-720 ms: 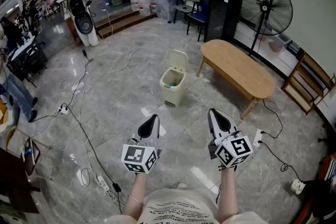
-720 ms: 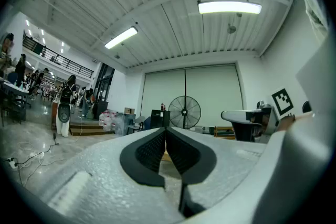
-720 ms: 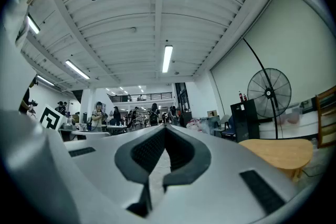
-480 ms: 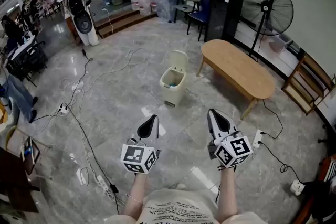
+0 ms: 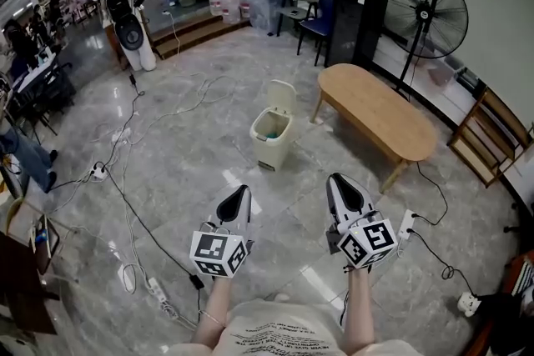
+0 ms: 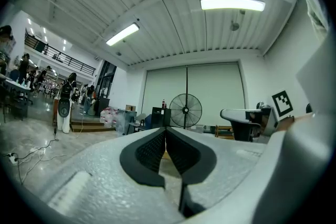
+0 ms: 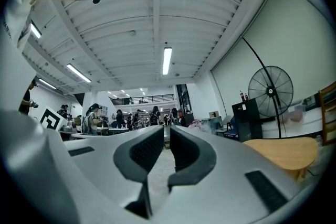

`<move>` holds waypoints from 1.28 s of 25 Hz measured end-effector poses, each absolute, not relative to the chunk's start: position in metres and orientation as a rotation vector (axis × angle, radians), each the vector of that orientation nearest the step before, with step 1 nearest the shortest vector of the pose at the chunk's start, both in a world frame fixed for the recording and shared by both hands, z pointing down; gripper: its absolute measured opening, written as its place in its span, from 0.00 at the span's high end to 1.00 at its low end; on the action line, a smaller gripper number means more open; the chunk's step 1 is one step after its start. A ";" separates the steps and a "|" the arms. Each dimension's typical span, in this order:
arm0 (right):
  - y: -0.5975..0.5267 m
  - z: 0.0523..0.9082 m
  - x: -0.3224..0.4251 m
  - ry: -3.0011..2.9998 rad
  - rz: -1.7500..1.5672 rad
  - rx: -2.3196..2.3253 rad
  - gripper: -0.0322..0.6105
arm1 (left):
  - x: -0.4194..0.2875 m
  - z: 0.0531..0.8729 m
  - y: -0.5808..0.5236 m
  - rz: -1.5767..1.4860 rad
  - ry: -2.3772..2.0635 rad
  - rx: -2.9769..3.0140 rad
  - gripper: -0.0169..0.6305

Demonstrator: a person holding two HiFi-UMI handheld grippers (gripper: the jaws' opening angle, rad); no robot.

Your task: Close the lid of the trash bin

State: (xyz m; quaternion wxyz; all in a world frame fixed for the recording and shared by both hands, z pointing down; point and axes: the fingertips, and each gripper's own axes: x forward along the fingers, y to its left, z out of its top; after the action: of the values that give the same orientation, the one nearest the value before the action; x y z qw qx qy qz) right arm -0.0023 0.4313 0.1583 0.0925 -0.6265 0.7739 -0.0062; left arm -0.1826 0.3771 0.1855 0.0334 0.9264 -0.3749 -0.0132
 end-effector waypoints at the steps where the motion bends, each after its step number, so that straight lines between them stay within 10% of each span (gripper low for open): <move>1: 0.431 0.160 0.001 2.299 -0.027 -1.871 0.91 | -0.180 0.186 0.377 -0.041 -1.155 2.850 0.94; 12: 0.429 0.177 0.019 2.258 -0.098 -1.911 0.54 | -0.173 0.196 0.389 -0.022 -1.198 2.817 0.94; 32: 0.325 0.205 0.056 2.331 -0.140 -1.903 0.51 | -0.124 0.225 0.288 0.030 -1.194 2.781 0.94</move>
State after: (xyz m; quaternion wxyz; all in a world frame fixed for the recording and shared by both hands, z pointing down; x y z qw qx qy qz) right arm 0.0562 0.3253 0.2047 0.0646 -0.6303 0.7723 -0.0463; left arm -0.1241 0.2883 0.2253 0.0574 0.9174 -0.3938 0.0098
